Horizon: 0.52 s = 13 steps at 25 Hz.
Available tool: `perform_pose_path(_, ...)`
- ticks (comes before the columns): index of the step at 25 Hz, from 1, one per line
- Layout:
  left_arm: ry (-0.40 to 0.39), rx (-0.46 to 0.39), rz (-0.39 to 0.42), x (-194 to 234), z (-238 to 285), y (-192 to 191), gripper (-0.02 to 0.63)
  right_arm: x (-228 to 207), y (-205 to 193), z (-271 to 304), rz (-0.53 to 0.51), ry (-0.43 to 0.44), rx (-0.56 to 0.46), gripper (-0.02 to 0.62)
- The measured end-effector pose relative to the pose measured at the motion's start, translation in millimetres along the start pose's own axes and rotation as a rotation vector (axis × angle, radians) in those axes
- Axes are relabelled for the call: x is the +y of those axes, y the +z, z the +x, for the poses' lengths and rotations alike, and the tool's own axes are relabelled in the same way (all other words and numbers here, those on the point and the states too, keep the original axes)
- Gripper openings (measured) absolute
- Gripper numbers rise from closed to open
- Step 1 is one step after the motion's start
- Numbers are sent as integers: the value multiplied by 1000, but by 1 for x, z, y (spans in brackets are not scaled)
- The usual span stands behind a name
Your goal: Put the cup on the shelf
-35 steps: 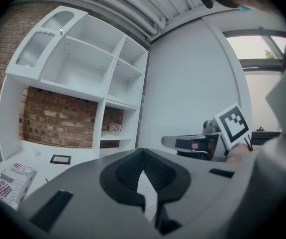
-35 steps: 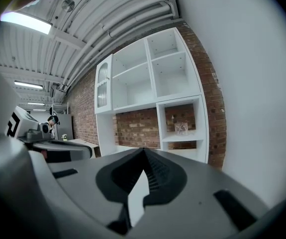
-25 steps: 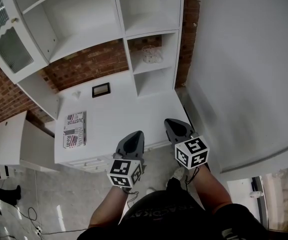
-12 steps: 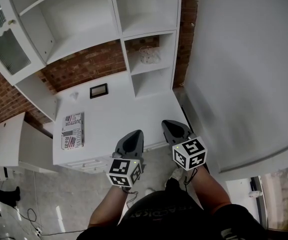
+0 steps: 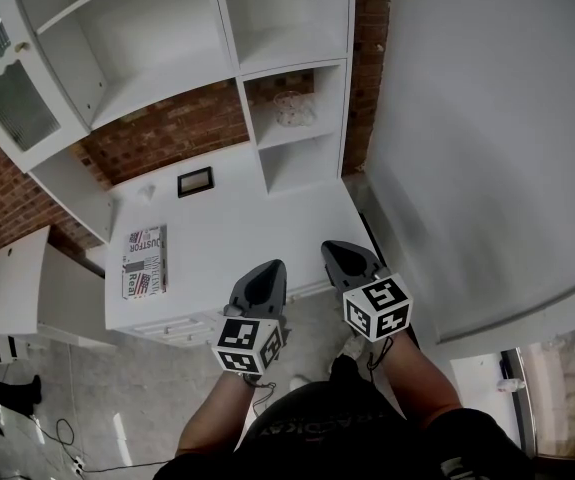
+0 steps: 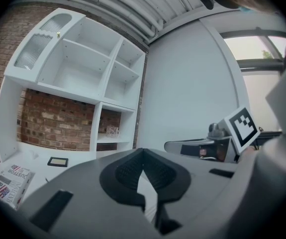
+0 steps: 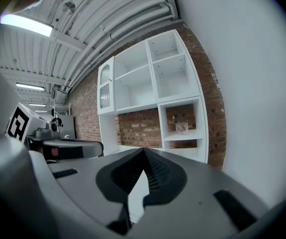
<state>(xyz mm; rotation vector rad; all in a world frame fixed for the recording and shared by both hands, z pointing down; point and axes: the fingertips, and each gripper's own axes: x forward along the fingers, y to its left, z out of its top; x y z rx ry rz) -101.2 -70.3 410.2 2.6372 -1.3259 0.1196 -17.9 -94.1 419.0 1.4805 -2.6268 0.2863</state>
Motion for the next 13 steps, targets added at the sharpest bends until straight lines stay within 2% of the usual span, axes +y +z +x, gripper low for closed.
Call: perform_pose_path(13,-8,1,13,-17,-4,-2,5,0,0,-15,1,5,-12,0)
